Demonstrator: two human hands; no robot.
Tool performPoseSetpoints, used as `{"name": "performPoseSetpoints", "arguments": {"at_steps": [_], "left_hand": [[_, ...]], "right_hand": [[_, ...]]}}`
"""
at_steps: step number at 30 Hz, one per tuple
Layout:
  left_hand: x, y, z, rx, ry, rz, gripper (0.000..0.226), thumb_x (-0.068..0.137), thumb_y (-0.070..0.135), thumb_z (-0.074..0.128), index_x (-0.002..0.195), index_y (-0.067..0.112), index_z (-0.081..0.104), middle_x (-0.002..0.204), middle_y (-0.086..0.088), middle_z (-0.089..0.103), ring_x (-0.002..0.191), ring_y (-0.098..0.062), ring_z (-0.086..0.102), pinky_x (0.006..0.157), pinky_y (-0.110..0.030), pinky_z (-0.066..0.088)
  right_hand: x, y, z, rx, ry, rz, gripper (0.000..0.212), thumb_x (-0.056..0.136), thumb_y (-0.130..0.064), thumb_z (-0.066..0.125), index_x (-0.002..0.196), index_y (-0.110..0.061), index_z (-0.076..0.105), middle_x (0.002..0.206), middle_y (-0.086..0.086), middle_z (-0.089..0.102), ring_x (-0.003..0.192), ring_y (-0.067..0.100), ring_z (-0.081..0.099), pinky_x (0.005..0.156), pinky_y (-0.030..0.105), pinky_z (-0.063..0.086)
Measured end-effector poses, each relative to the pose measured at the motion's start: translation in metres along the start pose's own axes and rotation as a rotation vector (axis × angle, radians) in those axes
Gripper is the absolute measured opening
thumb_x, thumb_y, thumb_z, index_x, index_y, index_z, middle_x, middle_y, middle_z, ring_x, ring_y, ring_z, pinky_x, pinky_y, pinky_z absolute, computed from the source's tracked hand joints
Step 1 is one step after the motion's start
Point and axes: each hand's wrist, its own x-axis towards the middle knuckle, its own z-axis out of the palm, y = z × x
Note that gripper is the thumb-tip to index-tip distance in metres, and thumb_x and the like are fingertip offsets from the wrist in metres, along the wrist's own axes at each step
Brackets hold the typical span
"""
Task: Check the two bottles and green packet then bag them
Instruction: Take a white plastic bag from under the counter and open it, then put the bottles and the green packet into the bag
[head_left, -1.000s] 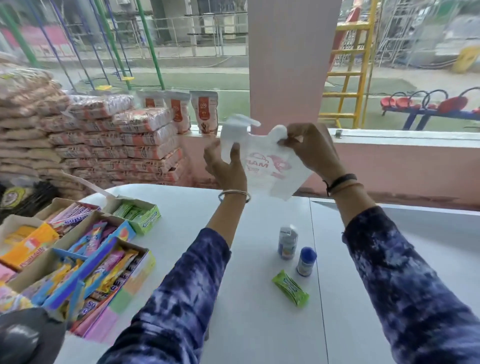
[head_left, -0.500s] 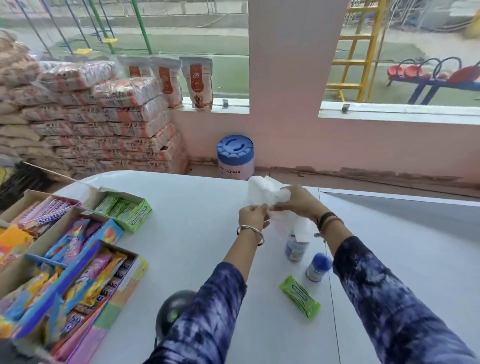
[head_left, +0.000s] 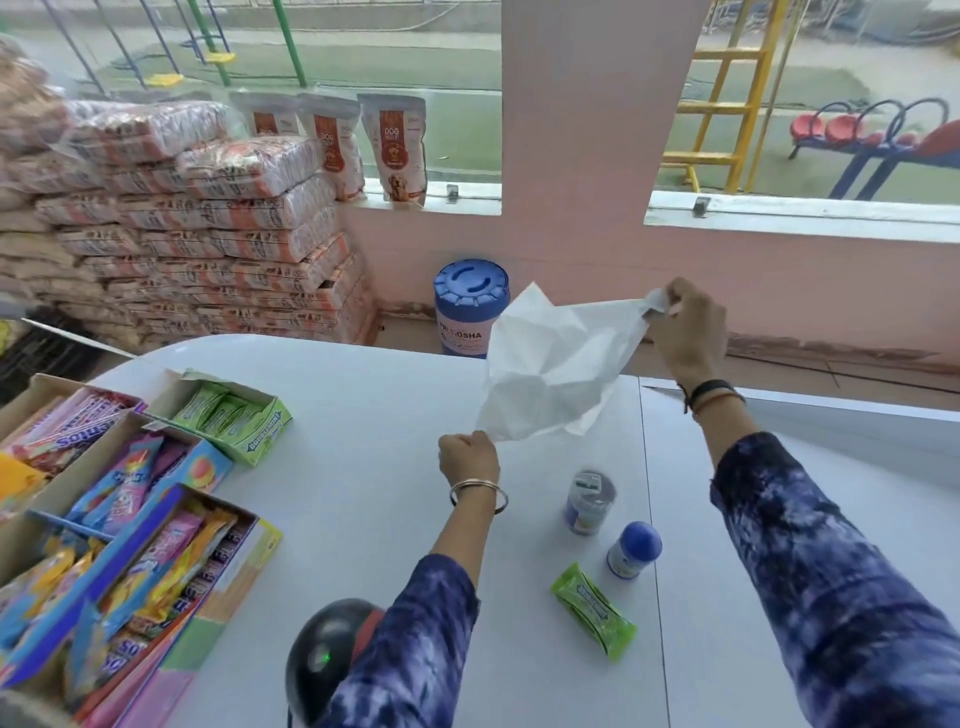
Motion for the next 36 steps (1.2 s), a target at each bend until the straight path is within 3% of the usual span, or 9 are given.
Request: {"name": "performPoseSetpoints", "arguments": {"at_steps": [4, 6, 10, 16, 19, 23, 27, 31, 36], "left_hand": [[-0.014, -0.006, 0.008, 0.514, 0.141, 0.596, 0.073, 0.067, 0.036, 0.073, 0.119, 0.006, 0.033, 0.132, -0.017, 0.037, 0.118, -0.036, 0.040, 0.095, -0.048, 0.042], [-0.020, 0.000, 0.011, 0.621, 0.136, 0.828, 0.069, 0.065, 0.033, 0.072, 0.118, 0.014, 0.033, 0.131, -0.011, 0.036, 0.118, -0.031, 0.040, 0.097, -0.046, 0.043], [-0.022, 0.020, 0.015, 0.554, -0.072, 0.922, 0.052, 0.067, 0.017, 0.074, 0.111, 0.006, 0.048, 0.115, -0.019, 0.056, 0.105, -0.034, 0.052, 0.092, -0.045, 0.051], [-0.019, 0.050, 0.018, 0.356, -0.076, 0.721, 0.031, 0.072, 0.007, 0.071, 0.100, -0.002, 0.061, 0.103, -0.023, 0.053, 0.091, -0.033, 0.055, 0.077, -0.022, 0.041], [-0.012, 0.053, 0.017, 0.429, -0.075, 0.635, 0.035, 0.079, 0.006, 0.064, 0.114, 0.005, 0.059, 0.110, -0.021, 0.047, 0.099, -0.034, 0.054, 0.090, -0.028, 0.044], [-0.005, 0.055, 0.005, 0.477, -0.144, 0.561, 0.036, 0.081, 0.000, 0.056, 0.116, 0.005, 0.051, 0.109, -0.025, 0.059, 0.100, -0.038, 0.057, 0.085, -0.037, 0.047], [0.008, 0.062, -0.013, 0.559, -0.193, 0.438, 0.021, 0.076, 0.003, 0.062, 0.096, -0.003, 0.060, 0.102, -0.024, 0.066, 0.096, -0.037, 0.059, 0.072, -0.028, 0.041], [0.000, 0.070, -0.015, 0.509, -0.662, 0.274, 0.034, 0.067, 0.020, 0.077, 0.097, 0.005, 0.068, 0.092, -0.012, 0.068, 0.084, -0.027, 0.062, 0.075, -0.032, 0.050], [-0.012, 0.067, -0.010, 0.044, -0.847, 0.199, 0.021, 0.062, 0.016, 0.080, 0.081, 0.011, 0.072, 0.076, -0.005, 0.072, 0.076, -0.022, 0.062, 0.081, -0.038, 0.052]], "right_hand": [[-0.015, -0.001, 0.017, -0.139, -0.128, -0.152, 0.012, 0.078, -0.006, 0.062, 0.089, -0.009, 0.059, 0.083, 0.015, 0.065, 0.075, 0.034, 0.057, 0.059, 0.030, 0.037], [-0.020, 0.002, 0.024, -0.185, -0.143, -0.222, 0.017, 0.075, -0.001, 0.059, 0.089, -0.010, 0.058, 0.084, 0.016, 0.067, 0.077, 0.038, 0.059, 0.057, 0.031, 0.037], [-0.024, 0.009, 0.032, -0.226, -0.153, -0.271, 0.017, 0.076, -0.001, 0.057, 0.089, -0.011, 0.057, 0.089, 0.015, 0.066, 0.076, 0.038, 0.058, 0.057, 0.031, 0.033], [-0.047, 0.018, 0.029, -0.165, 0.027, -0.673, 0.021, 0.077, -0.012, 0.067, 0.091, -0.008, 0.052, 0.082, 0.011, 0.058, 0.066, 0.023, 0.050, 0.061, 0.030, 0.037], [-0.069, 0.029, 0.038, -0.179, -0.285, -0.911, 0.010, 0.084, -0.017, 0.062, 0.087, -0.009, 0.056, 0.071, 0.007, 0.066, 0.054, 0.025, 0.055, 0.052, 0.032, 0.045], [-0.052, 0.054, 0.040, -0.773, -0.654, -0.549, 0.052, 0.082, -0.041, 0.060, 0.128, -0.021, 0.049, 0.129, 0.006, 0.060, 0.112, 0.030, 0.056, 0.106, 0.039, 0.028], [-0.029, 0.071, 0.028, -1.132, -0.645, -0.563, 0.072, 0.077, -0.052, 0.057, 0.139, -0.020, 0.039, 0.143, 0.010, 0.043, 0.135, 0.027, 0.032, 0.116, 0.039, 0.011], [-0.026, 0.064, 0.025, -1.016, -0.738, -0.551, 0.080, 0.080, -0.037, 0.061, 0.147, -0.025, 0.018, 0.145, 0.011, 0.043, 0.135, 0.031, 0.033, 0.116, 0.043, 0.012], [-0.061, 0.035, -0.005, -0.351, -0.739, -0.502, 0.027, 0.081, -0.032, 0.061, 0.104, -0.019, 0.058, 0.098, -0.001, 0.064, 0.089, 0.024, 0.057, 0.073, 0.032, 0.042]]}}
